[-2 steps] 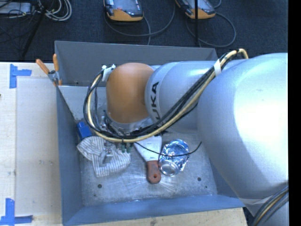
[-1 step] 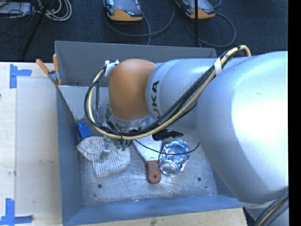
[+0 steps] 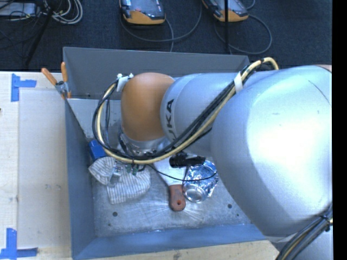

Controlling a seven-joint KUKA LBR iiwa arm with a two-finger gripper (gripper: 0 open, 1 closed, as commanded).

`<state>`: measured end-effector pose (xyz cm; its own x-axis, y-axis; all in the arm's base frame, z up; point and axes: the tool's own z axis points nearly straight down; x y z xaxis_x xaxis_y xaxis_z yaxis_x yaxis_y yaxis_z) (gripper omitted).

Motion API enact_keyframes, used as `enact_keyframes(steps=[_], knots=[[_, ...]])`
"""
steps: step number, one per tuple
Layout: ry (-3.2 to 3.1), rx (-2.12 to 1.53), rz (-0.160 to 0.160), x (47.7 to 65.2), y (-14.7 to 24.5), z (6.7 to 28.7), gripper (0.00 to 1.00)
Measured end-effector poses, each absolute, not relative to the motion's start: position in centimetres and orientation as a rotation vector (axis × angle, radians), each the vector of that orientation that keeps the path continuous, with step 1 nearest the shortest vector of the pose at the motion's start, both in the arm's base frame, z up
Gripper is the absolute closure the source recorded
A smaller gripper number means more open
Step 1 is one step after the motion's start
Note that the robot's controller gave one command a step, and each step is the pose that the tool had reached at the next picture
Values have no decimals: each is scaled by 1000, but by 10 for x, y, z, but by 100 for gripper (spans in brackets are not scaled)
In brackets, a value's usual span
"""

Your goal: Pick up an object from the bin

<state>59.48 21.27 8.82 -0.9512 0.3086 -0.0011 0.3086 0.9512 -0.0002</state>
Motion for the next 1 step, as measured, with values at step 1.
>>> enact_keyframes(steps=[1], knots=[[3085,565,7,591,235,80,100]])
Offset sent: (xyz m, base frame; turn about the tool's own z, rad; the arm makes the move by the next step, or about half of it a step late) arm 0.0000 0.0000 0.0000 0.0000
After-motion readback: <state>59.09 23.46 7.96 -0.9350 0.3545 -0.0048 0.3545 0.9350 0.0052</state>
